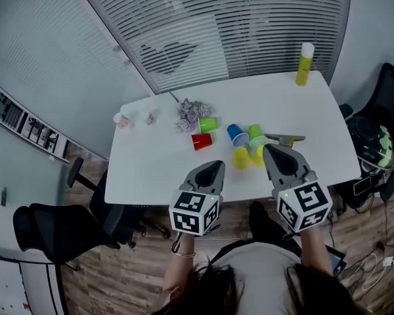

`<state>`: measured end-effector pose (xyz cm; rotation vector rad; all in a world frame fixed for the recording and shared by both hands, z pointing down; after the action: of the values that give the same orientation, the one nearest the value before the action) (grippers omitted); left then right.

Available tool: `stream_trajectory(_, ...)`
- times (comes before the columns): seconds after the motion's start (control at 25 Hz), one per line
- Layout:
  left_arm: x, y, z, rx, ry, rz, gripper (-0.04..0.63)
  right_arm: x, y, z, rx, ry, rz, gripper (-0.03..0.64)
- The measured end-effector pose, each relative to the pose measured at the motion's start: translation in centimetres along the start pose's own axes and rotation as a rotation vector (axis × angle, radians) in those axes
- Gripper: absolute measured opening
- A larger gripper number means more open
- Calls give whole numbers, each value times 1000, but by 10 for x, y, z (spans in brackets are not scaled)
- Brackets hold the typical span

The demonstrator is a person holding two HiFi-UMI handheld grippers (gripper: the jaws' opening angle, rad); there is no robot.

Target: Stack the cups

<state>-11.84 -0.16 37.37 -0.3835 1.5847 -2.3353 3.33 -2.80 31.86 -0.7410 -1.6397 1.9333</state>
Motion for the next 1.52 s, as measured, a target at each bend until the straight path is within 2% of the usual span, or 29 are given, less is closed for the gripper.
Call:
stream_trajectory(0.32, 26, 4, 31, 54, 33, 23, 25, -30, 0, 29, 32, 20, 4, 28)
stream_trajectory(0.72, 52, -5, 68, 162, 58, 77, 62, -71, -5, 58, 64, 46, 9, 28)
stream_trajectory(1.52, 102, -47, 132, 451, 20, 286, 187, -119, -18, 106, 120, 62, 42, 28)
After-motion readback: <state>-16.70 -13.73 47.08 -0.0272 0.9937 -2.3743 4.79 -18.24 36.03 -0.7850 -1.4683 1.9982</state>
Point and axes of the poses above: the fingertips, and each gripper's own axes: z forward along the fingers, x to its left, y out of its top, the point moved 4 cm from there along -z, backward along the fingers, and after that the axes turned 2 degrees about y, right-handed, at the moved point
